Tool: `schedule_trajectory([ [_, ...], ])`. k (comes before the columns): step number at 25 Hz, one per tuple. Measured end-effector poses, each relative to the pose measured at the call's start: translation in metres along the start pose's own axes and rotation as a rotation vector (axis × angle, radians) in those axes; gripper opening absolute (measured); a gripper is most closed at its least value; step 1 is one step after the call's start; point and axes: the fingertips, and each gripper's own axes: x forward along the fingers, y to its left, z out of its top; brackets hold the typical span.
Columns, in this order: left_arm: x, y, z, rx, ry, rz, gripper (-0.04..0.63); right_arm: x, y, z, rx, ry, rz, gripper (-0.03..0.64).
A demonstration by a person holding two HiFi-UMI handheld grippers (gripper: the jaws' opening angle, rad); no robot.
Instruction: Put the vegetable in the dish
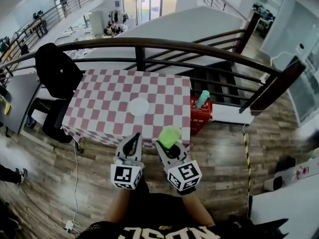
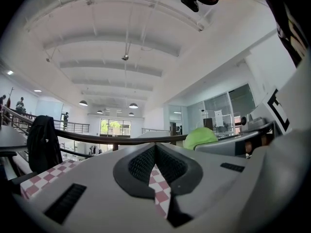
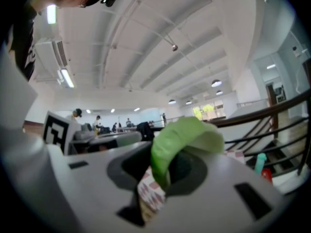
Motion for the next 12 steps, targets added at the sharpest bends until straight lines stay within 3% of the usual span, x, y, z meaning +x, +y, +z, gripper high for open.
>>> schedule_trajectory([
  [6,0.081,0.097,0.025,-0.013,-0.052,-0.054,0.019,0.115,-0.033,0.040,-0.024,-0.021,-0.065,0.092],
  [12,0.124,0.181,0.017,-0.047,-0.024,-0.093,0.020,0.213,-0.043,0.036,0.000,0.012,-0.082,0.092],
])
